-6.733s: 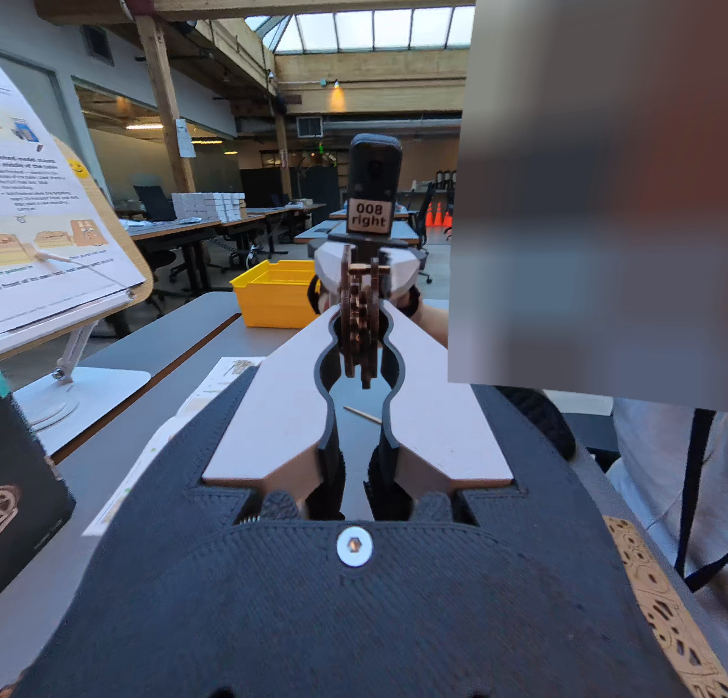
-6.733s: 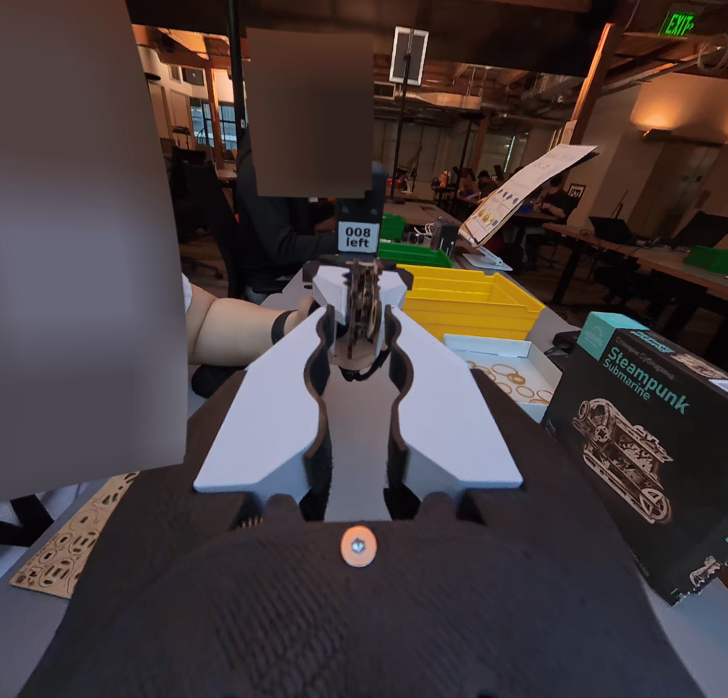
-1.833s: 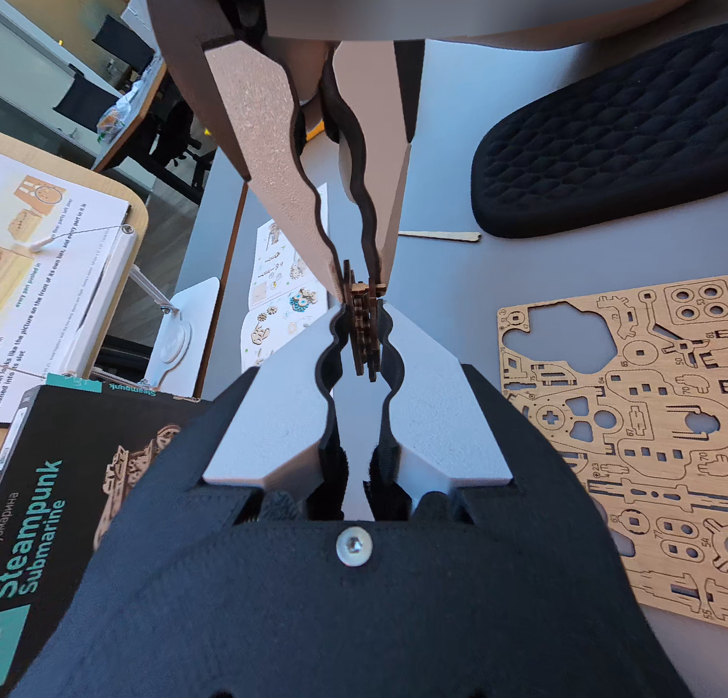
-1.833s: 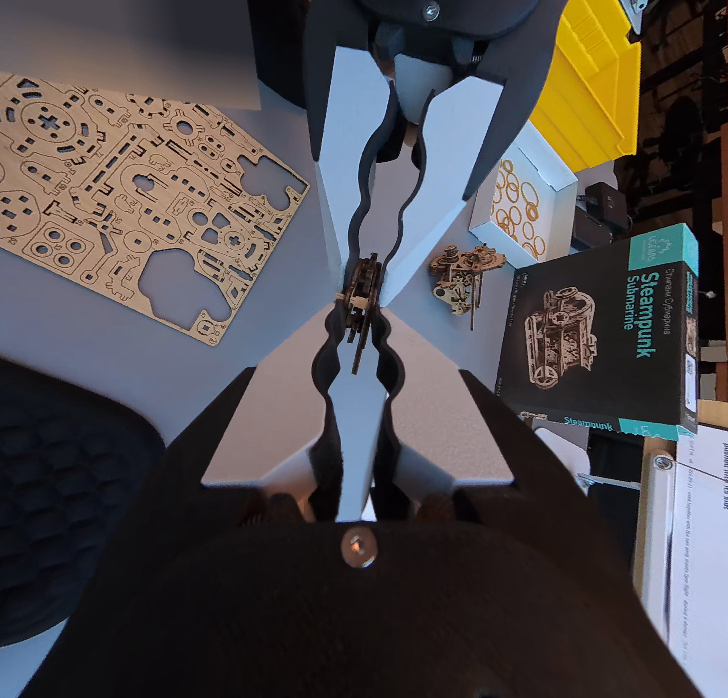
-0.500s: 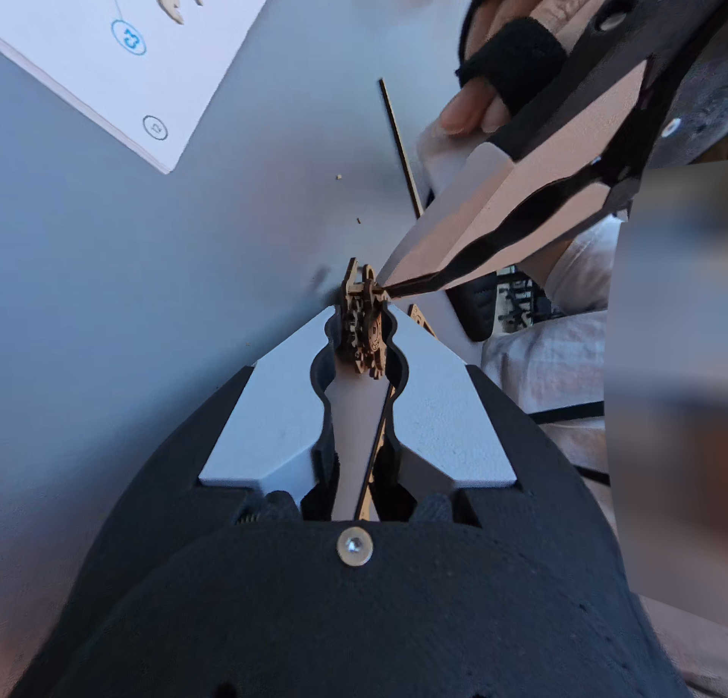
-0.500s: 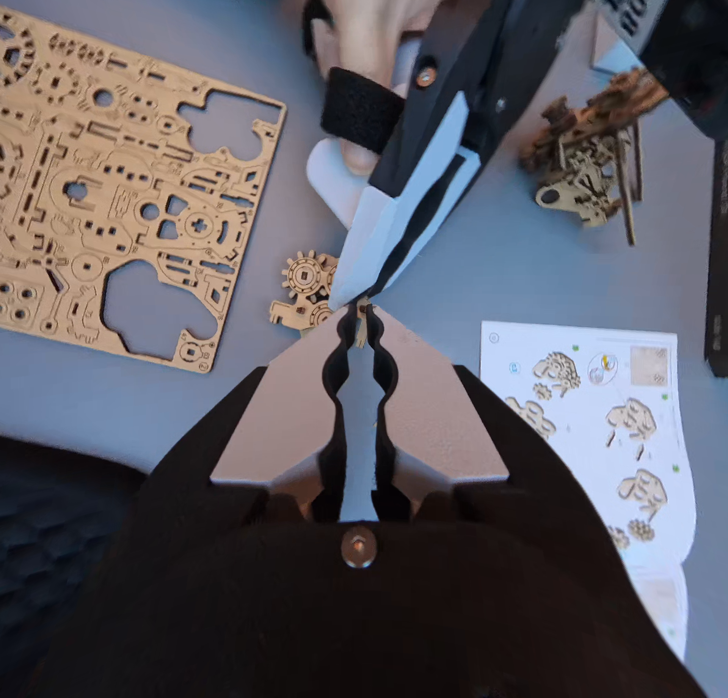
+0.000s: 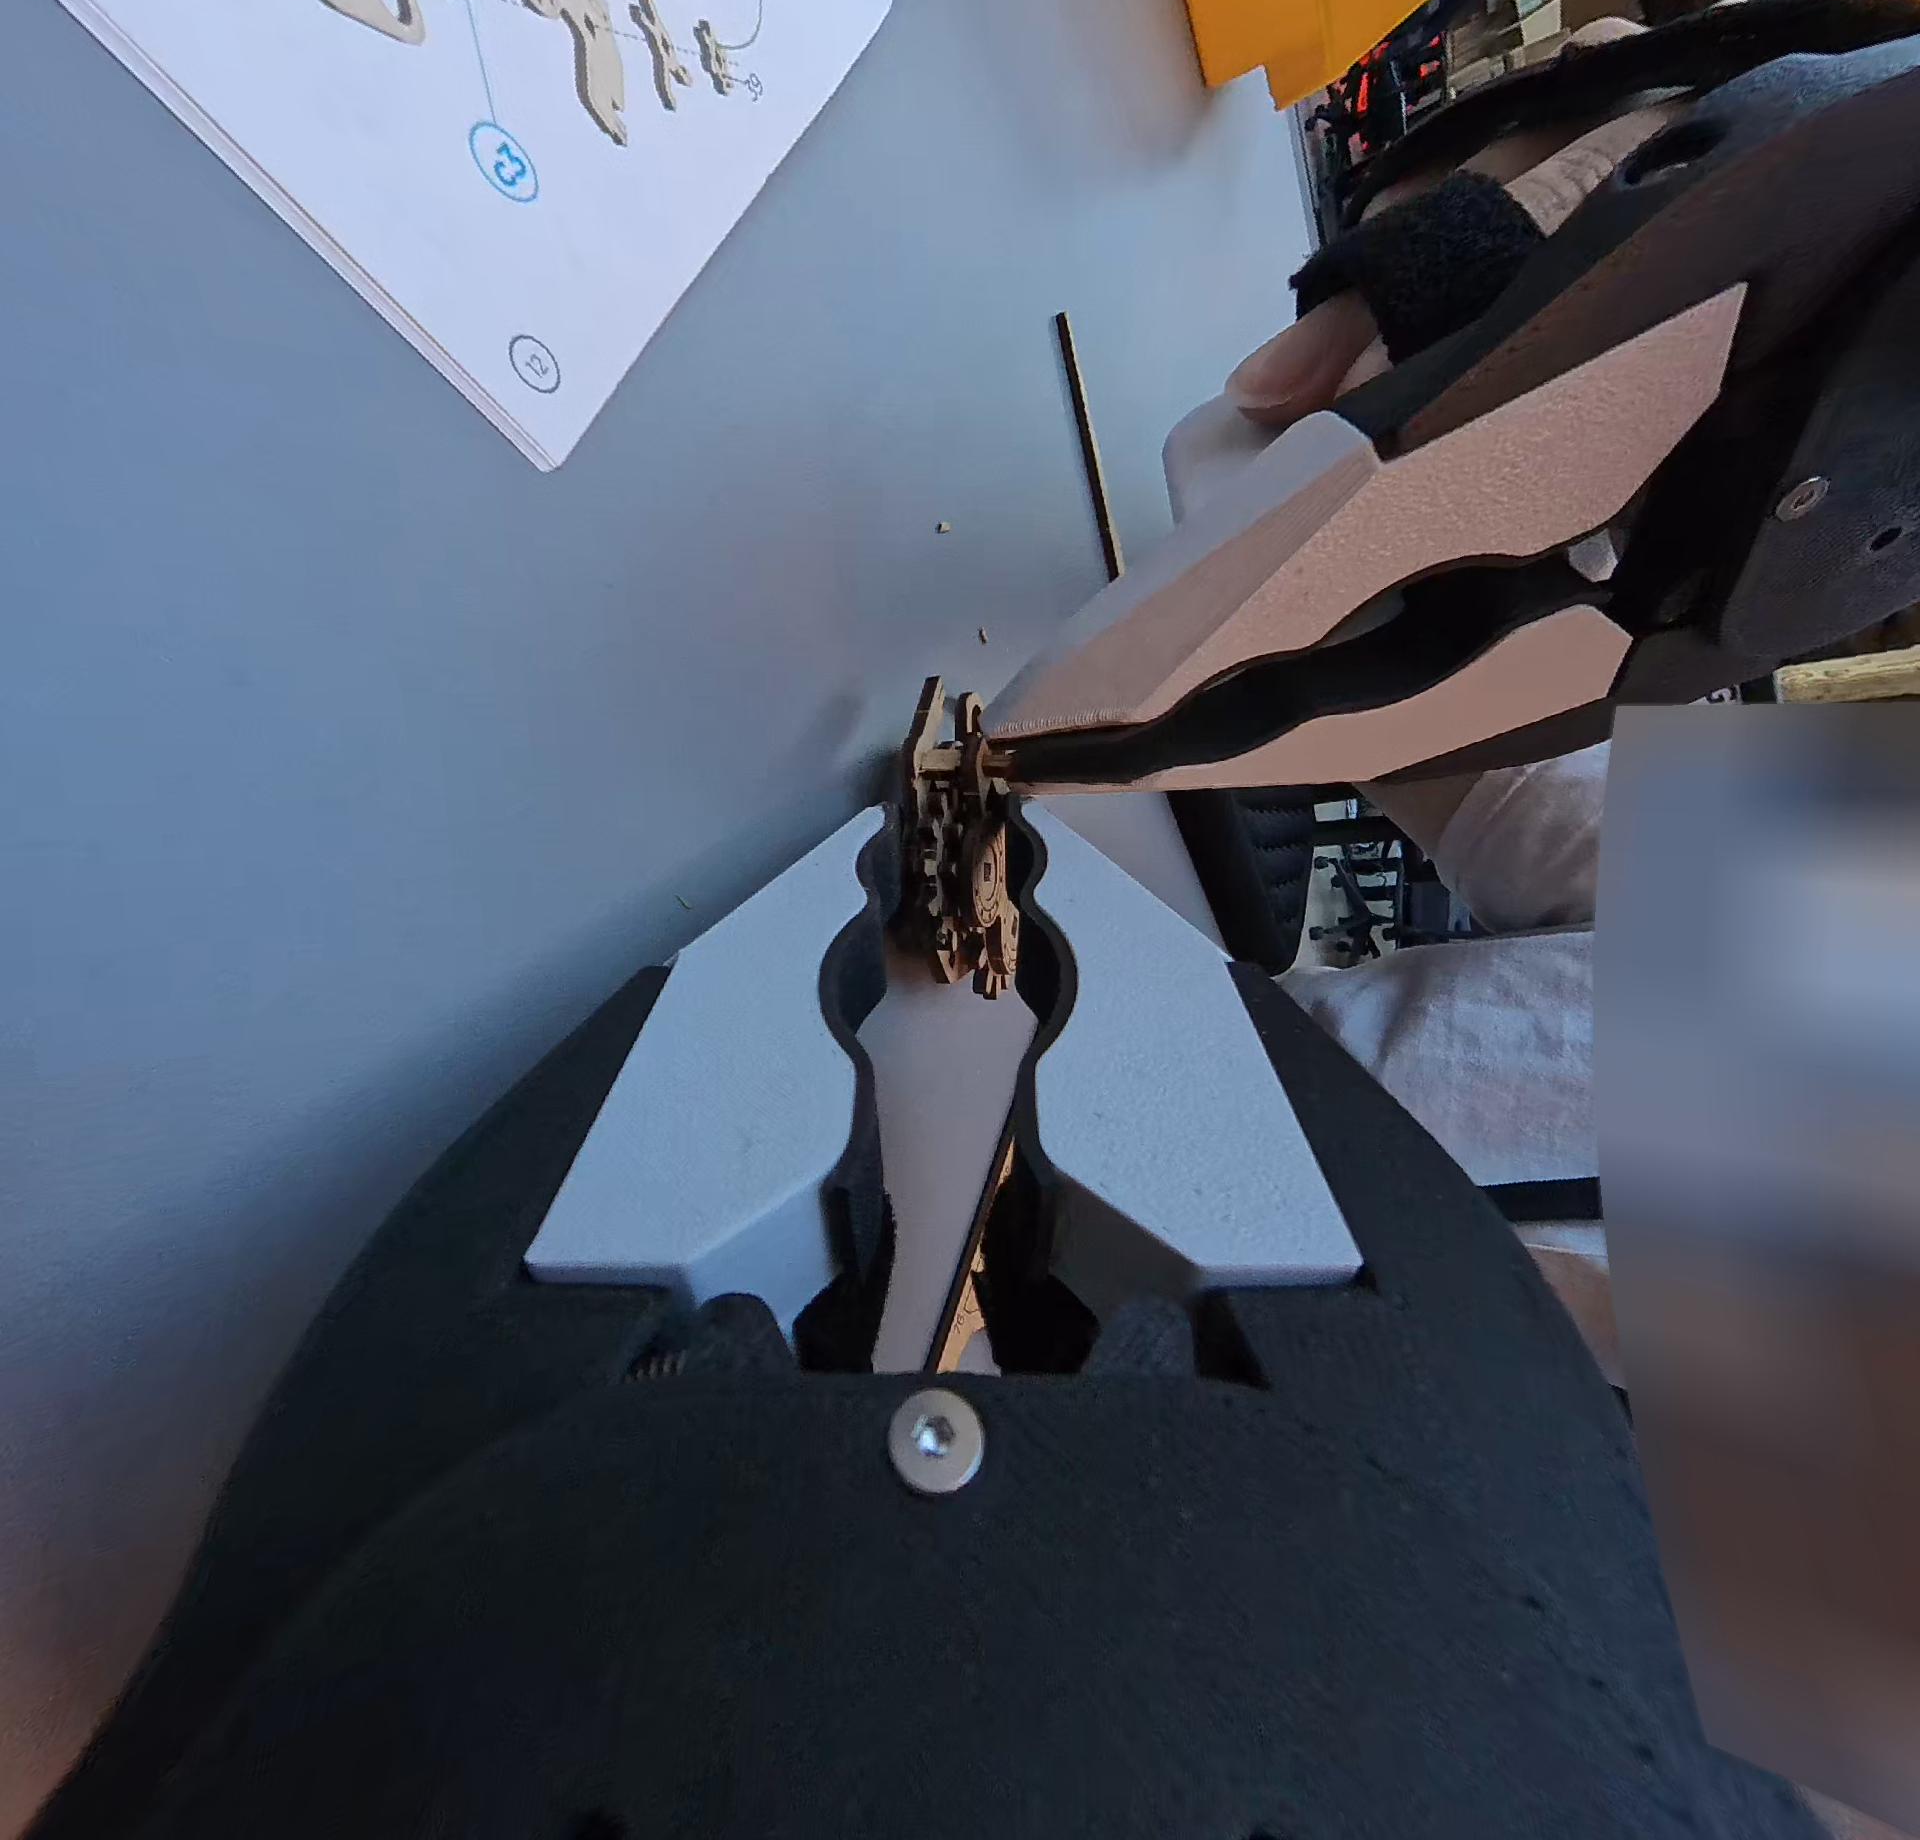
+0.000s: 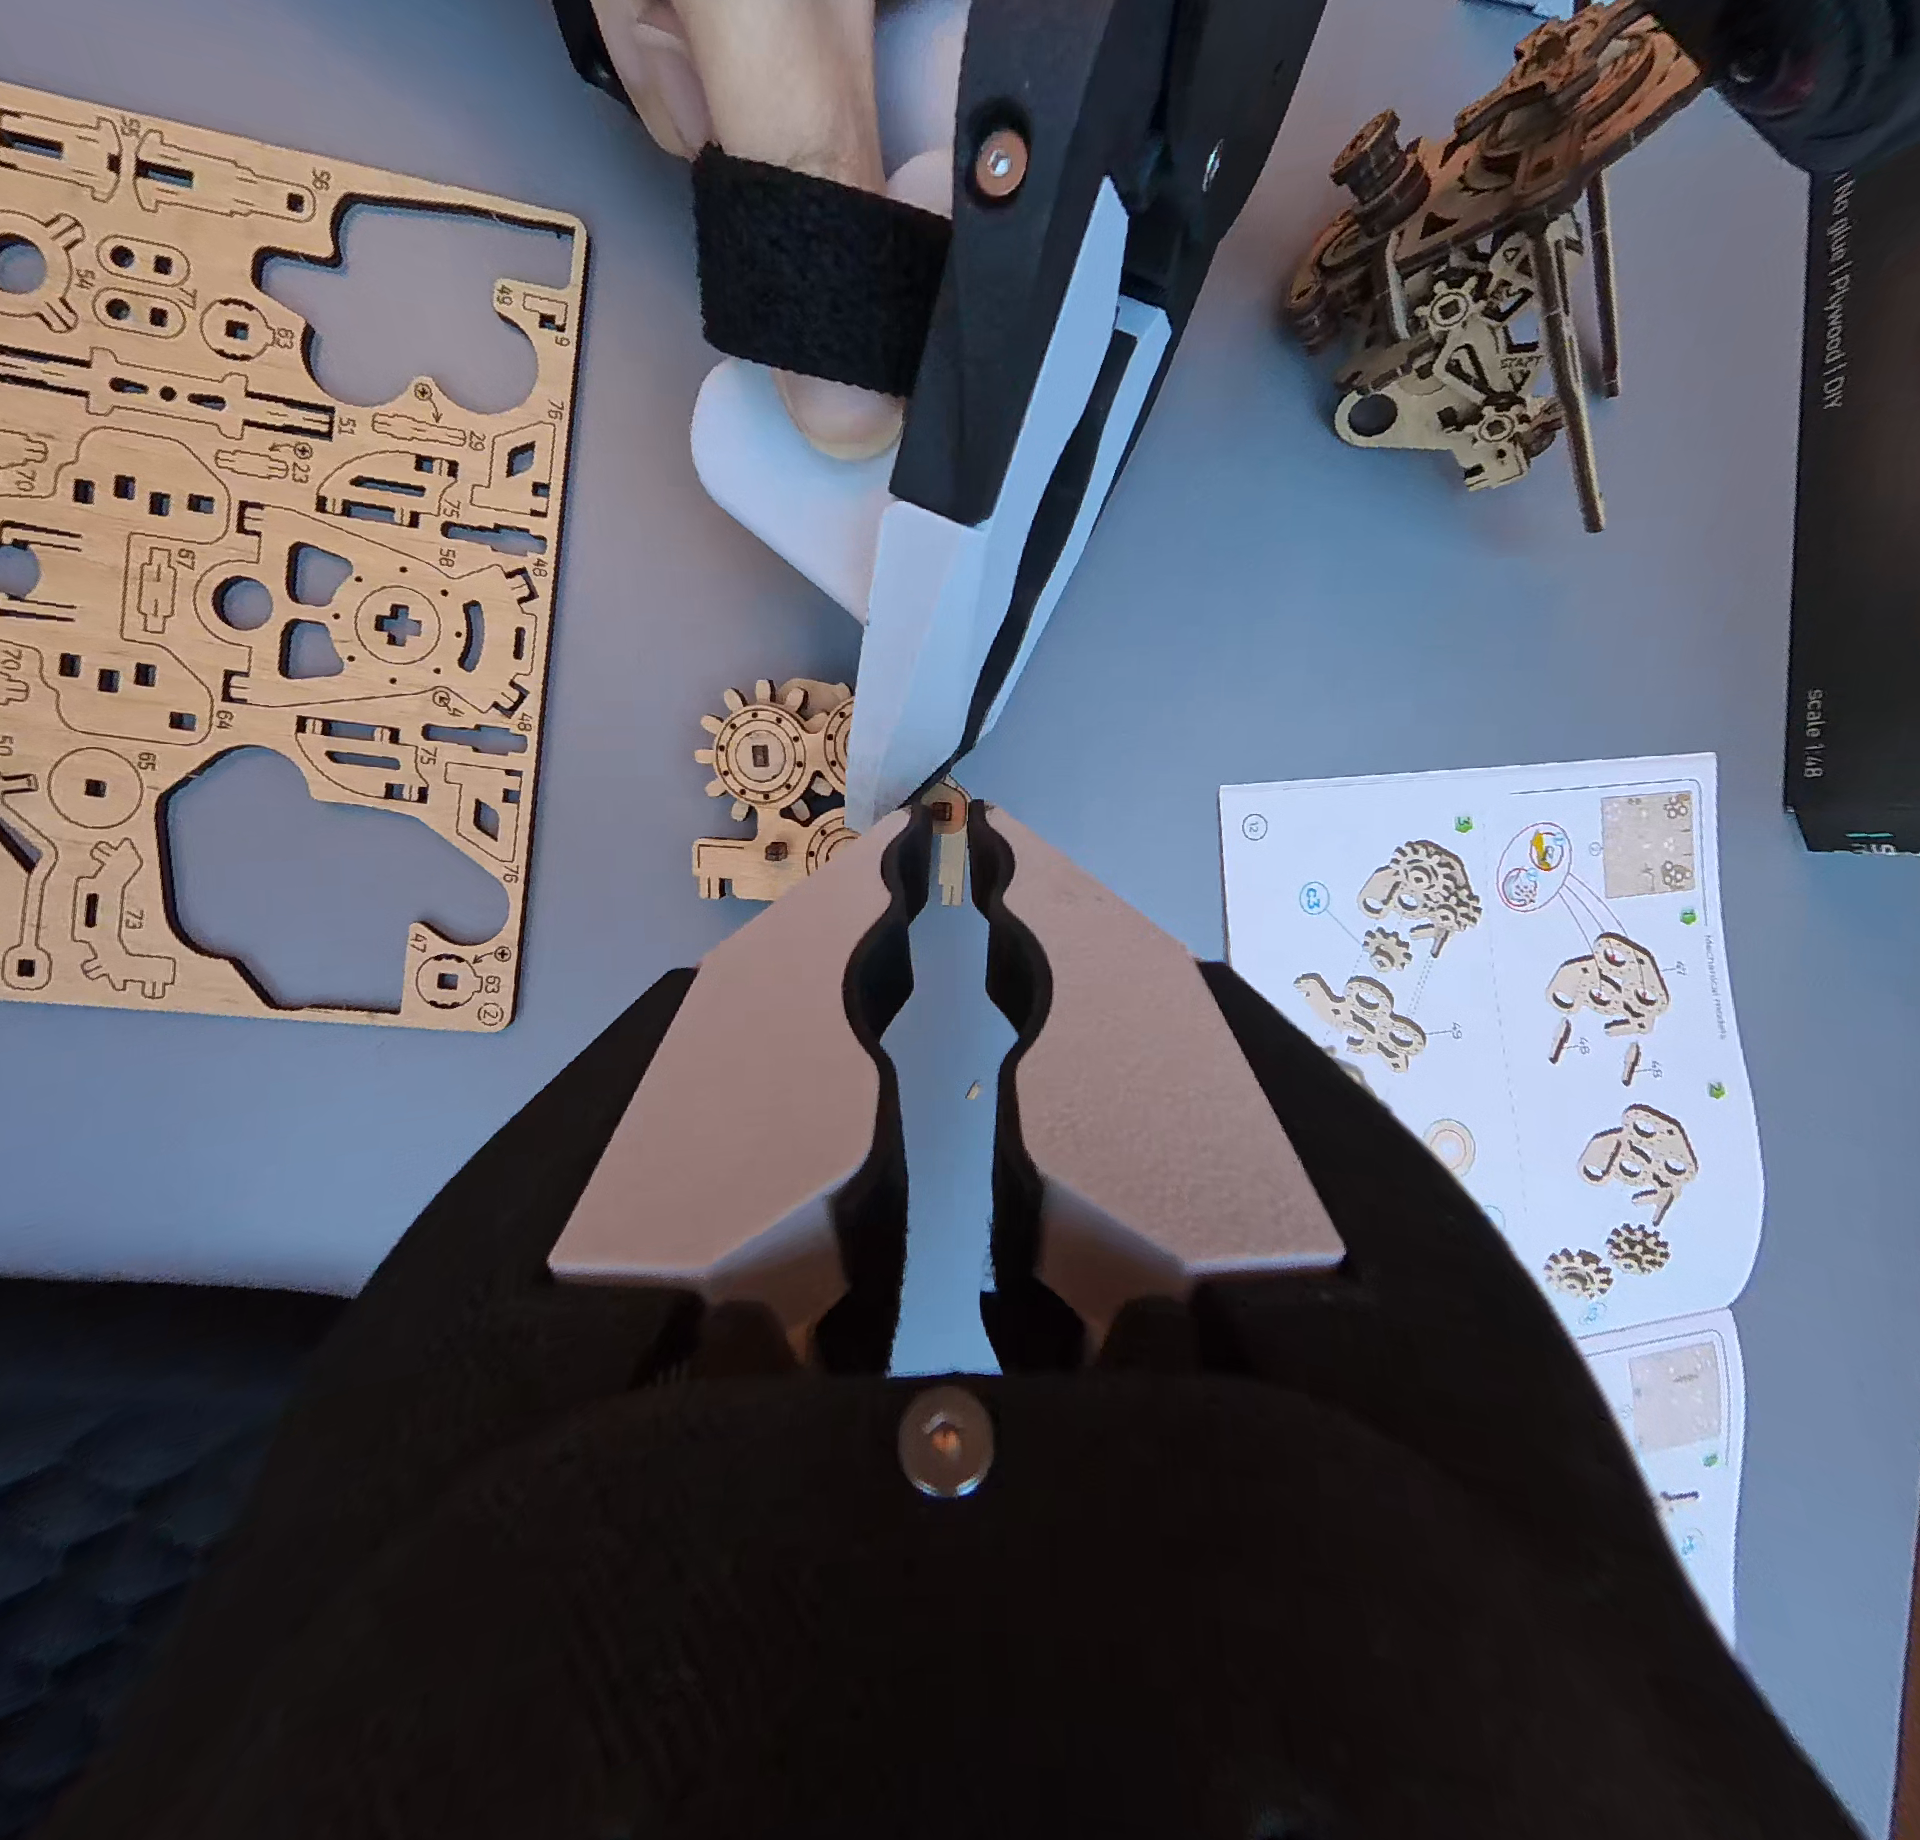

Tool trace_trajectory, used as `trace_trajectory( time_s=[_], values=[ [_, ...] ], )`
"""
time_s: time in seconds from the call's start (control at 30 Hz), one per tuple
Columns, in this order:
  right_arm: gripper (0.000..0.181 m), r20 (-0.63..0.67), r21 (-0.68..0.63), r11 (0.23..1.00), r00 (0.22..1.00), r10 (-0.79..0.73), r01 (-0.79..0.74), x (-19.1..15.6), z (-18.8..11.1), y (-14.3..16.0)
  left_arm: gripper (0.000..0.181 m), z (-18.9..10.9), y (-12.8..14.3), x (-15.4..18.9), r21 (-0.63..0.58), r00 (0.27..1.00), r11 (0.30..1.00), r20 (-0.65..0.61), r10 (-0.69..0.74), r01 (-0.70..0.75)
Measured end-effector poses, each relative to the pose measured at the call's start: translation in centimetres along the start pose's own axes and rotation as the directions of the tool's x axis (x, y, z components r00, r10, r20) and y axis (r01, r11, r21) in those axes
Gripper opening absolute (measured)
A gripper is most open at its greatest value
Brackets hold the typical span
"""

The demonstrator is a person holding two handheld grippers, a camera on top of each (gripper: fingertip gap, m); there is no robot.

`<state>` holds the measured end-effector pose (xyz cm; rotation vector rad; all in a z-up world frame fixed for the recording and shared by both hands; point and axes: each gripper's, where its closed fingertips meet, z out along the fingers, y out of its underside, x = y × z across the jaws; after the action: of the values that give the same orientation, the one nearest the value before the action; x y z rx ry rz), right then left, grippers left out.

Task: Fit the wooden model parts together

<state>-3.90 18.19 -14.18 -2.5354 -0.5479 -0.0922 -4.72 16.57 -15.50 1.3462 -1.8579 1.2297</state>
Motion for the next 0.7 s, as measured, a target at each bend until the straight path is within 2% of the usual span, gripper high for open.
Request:
trace_trajectory(
  time_s=[0.23, 0.33, 0.37, 0.53, 0.7],
  values=[
    [0.001, -0.009, 0.007, 0.999, 0.999, -0.040, 0.040, 0.1, 0.3, 0.1, 0.017, -0.2, 0.1, 0.0, -0.008, 1.000, 1.000, -0.011, 0.007, -0.007],
    [0.001, 0.007, 0.012, 0.999, 0.999, -0.036, 0.036, 0.1, 0.4, 0.3, 0.033, -0.4, 0.9, 1.0, -0.065, 0.998, 0.998, -0.070, -0.005, 0.001],
    [0.001, 0.006, 0.017, 0.999, 1.000, -0.027, 0.027, 0.2, 0.3, 0.3, 0.033, -0.7, 1.1, 0.9, -0.081, 0.998, 0.997, -0.069, -0.007, 0.001],
    [0.001, 0.004, 0.024, 1.000, 1.000, -0.003, 0.003, 0.4, 0.1, 0.3, 0.015, -1.2, 0.7, 0.4, -0.056, 0.997, 0.998, -0.065, -0.033, 0.029],
    [0.003, 0.008, -0.004, 1.000, 1.000, -0.005, 0.005, 0.3, 0.3, 0.6, 0.012, -0.7, 0.8, -0.3, -0.060, 0.998, 0.997, -0.046, -0.044, 0.041]
  ],
)
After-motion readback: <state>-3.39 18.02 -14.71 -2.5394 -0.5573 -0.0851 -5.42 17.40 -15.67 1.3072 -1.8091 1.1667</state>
